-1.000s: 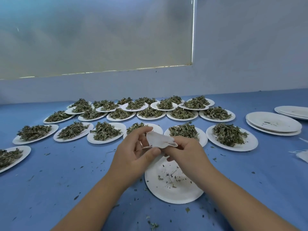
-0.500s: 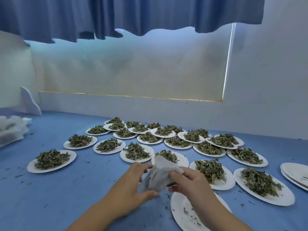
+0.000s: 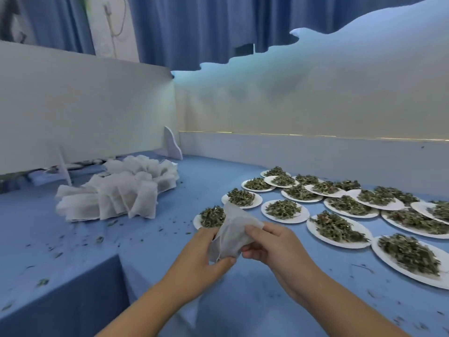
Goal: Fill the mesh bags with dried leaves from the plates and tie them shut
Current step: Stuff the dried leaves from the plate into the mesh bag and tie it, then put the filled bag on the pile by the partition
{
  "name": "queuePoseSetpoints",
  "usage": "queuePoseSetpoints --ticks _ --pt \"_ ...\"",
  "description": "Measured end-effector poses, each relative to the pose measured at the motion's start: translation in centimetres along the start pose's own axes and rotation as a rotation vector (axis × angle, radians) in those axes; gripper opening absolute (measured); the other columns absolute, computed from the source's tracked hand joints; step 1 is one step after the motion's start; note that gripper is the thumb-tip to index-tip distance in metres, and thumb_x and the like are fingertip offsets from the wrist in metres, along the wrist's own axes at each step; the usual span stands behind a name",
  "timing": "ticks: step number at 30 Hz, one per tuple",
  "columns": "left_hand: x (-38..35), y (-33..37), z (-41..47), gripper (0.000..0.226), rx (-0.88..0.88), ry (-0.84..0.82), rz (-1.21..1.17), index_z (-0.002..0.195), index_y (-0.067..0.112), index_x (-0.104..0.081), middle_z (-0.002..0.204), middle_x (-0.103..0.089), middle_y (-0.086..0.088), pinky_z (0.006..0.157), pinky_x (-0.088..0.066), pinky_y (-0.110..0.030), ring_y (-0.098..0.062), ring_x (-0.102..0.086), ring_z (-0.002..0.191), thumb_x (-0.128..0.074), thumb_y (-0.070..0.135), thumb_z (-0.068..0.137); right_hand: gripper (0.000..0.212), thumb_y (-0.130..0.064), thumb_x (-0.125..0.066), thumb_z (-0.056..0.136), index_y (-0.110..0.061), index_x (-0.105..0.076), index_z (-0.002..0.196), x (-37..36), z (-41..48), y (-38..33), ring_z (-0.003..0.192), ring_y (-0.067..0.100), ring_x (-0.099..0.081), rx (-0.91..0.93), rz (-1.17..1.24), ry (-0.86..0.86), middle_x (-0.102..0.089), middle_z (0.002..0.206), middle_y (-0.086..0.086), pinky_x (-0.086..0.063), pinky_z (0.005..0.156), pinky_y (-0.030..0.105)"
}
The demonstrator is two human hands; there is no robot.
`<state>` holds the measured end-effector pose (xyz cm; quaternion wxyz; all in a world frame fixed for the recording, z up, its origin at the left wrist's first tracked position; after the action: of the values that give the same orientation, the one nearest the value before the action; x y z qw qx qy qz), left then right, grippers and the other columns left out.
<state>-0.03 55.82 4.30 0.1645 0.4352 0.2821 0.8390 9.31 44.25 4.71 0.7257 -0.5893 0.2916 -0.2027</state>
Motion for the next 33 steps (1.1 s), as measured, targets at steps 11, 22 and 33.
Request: queuePoseSetpoints --ticks 11,22,33 --pt "12.1 -16.7 0.5 0.018 0.474 0.282 -0.012 0.082 0.024 -0.063 0.077 -0.065 0.009 0.06 -0.042 -0.023 -0.005 -0.059 0.07 -0.069 0.041 0.081 0.021 -0.015 -0.059 0.091 -0.001 -0.066 0.104 -8.8 8.2 7.2 0.071 0.025 -0.067 -0.218 0.267 -0.033 -0.065 0.09 0.012 -0.056 0.062 0.032" --pt "14.6 -26.7 5.6 0.042 0.666 0.408 0.277 0.066 0.011 -0.044 0.067 -0.052 -0.004 0.054 -0.034 -0.033 -0.02 -0.048 0.064 -0.06 0.043 0.087 0.033 -0.024 -0.069 0.068 -0.003 -0.071 0.094 -7.7 10.1 11.5 0.066 0.02 -0.064 -0.337 0.405 -0.135 -0.065 0.084 0.014 -0.055 0.058 0.029" --pt "16.3 -29.3 7.0 0.054 0.859 0.311 0.424 0.111 0.006 -0.055 0.103 -0.061 -0.012 0.08 -0.048 -0.041 -0.032 -0.056 0.093 -0.051 0.055 0.089 0.03 -0.024 -0.068 0.073 -0.005 -0.072 0.096 -7.6 10.5 11.6 0.065 0.019 -0.06 -0.331 0.415 -0.158 -0.063 0.087 0.013 -0.053 0.061 0.03"
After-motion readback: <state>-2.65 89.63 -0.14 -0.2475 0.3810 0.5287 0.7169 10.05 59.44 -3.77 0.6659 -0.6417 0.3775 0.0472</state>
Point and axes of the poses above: each hand's wrist, its own z-axis towards the middle knuckle, its own x-axis out of the back of the hand, y = z × x, the point moved 9 cm from there along z, towards the middle knuckle
